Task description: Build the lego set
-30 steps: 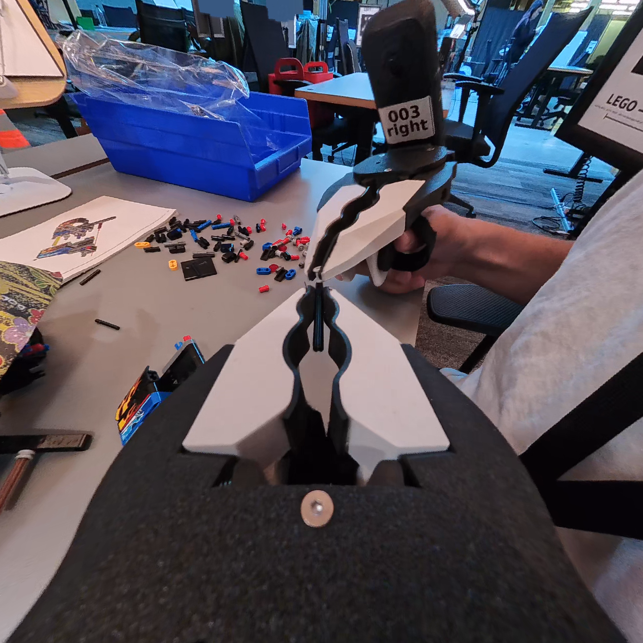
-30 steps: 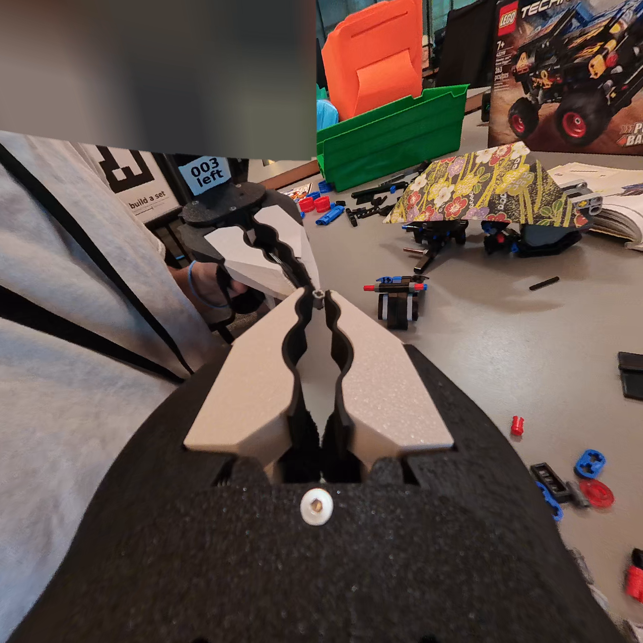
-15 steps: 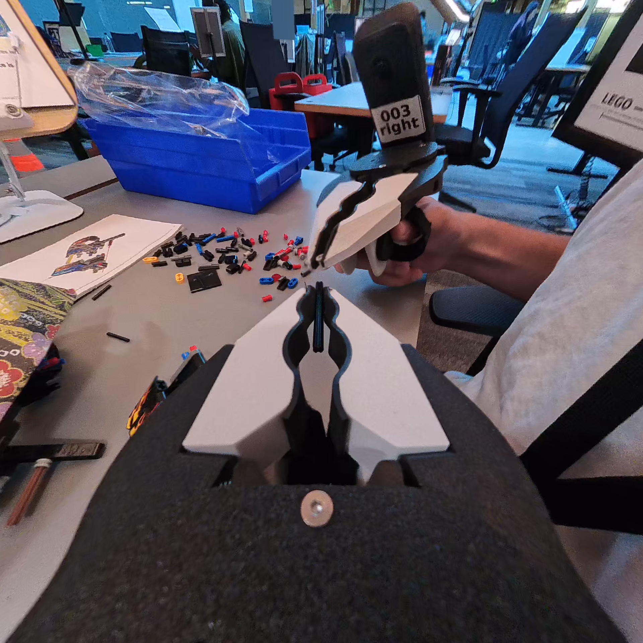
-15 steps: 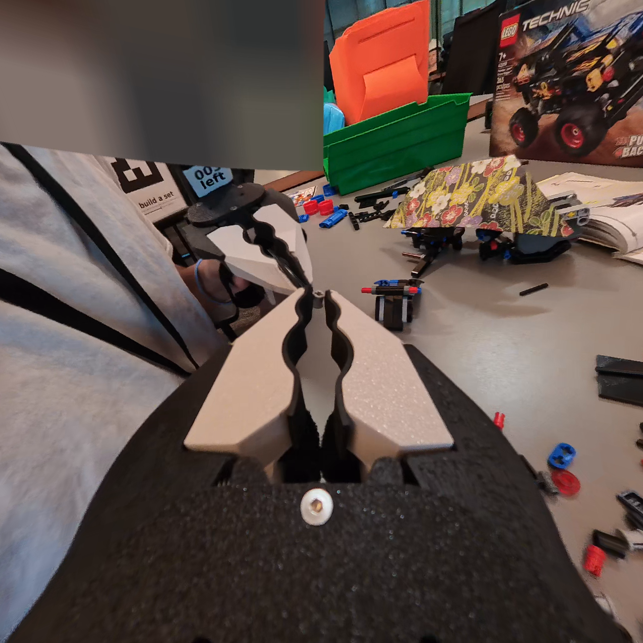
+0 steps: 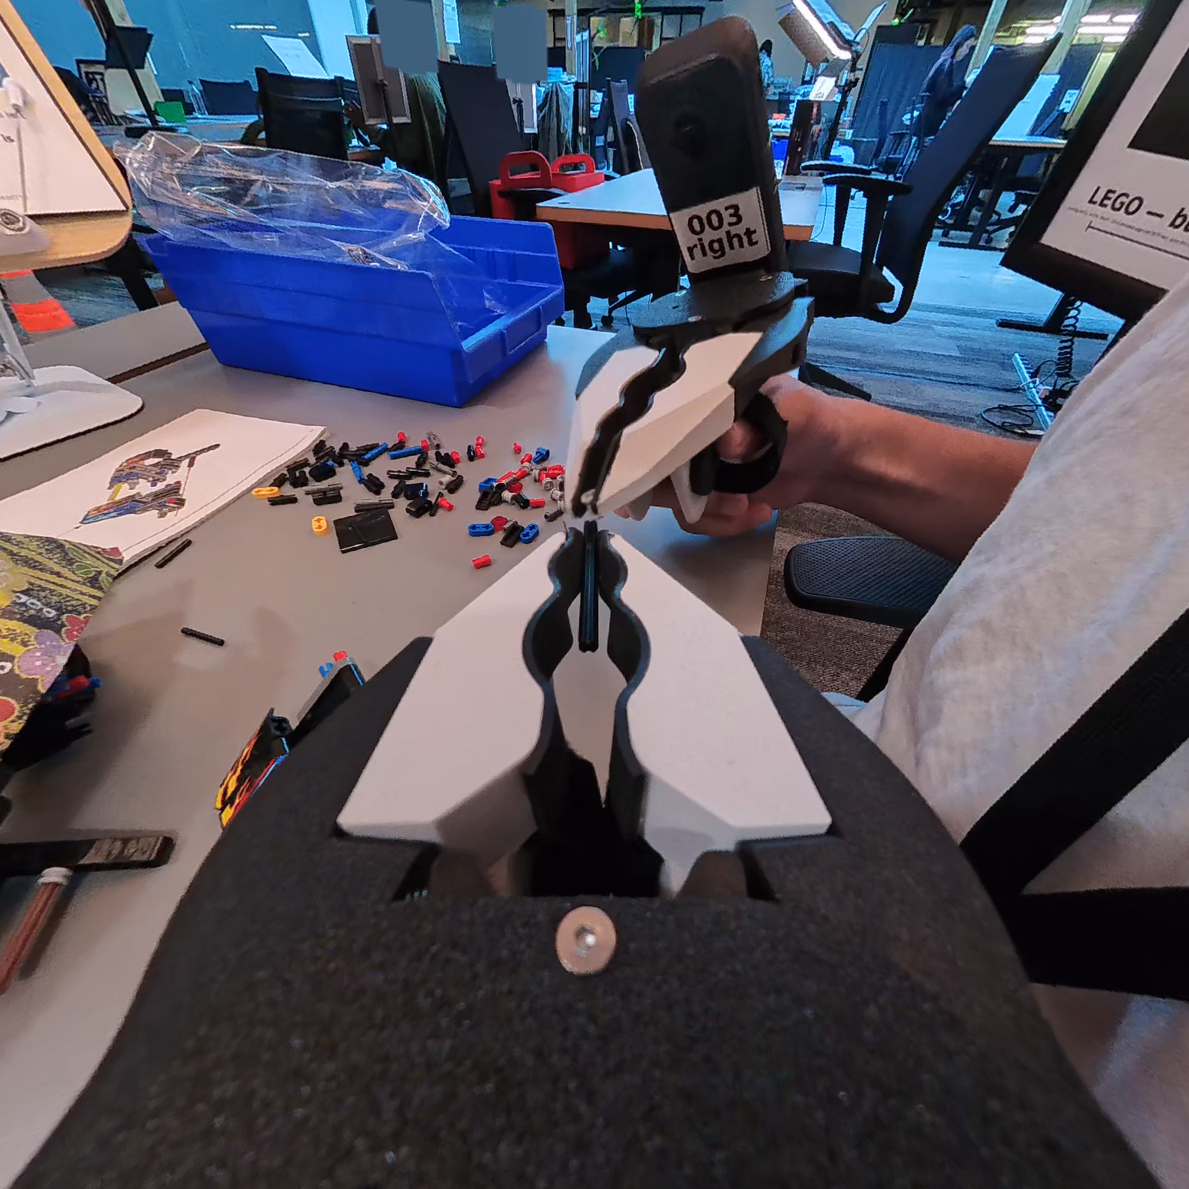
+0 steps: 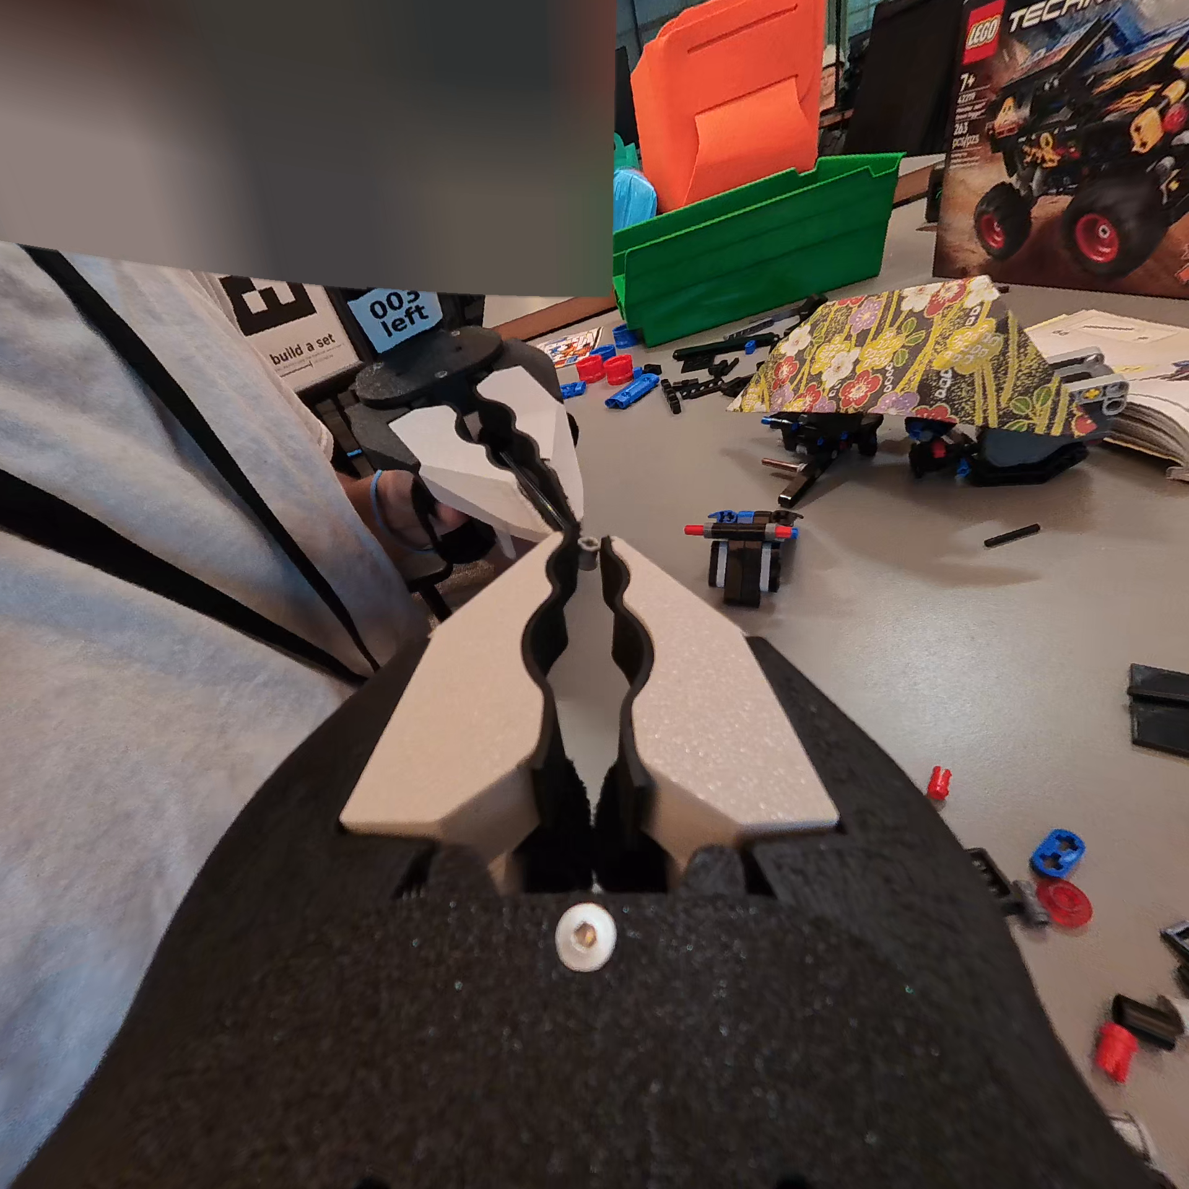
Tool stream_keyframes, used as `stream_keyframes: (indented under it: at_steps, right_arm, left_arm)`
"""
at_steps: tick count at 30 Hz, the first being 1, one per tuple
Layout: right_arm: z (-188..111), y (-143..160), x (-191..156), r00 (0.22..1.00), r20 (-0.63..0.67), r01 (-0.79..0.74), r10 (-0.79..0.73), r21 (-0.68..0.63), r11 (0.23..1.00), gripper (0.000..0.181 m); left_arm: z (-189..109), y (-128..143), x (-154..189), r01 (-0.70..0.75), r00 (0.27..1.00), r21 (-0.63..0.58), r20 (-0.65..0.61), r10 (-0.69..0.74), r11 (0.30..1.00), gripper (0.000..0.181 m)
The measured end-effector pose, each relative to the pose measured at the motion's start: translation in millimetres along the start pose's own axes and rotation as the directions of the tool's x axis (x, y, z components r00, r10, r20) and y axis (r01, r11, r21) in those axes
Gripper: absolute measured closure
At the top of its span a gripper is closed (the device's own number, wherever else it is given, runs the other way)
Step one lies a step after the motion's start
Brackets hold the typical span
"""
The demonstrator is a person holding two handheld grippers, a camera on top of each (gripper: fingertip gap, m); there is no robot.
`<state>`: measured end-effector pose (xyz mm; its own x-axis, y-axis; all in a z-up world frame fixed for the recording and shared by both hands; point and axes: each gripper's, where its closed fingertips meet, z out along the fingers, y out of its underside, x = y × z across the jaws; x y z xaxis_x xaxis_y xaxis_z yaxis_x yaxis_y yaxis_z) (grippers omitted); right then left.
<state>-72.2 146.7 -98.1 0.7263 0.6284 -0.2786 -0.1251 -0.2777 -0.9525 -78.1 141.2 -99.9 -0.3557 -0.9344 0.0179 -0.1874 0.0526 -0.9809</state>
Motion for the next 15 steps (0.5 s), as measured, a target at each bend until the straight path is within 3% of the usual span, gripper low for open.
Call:
stream_keyframes:
  at_steps: [15]
  right_arm:
    - [4.9,-1.5,-4.9,1.0,0.029,-0.002,0.002,0.017,1.0,0.176]
  left_arm:
    - [-1.0,-2.0,1.8,0.021,1.0,0.014,-0.023,-0.021,1.0,0.179]
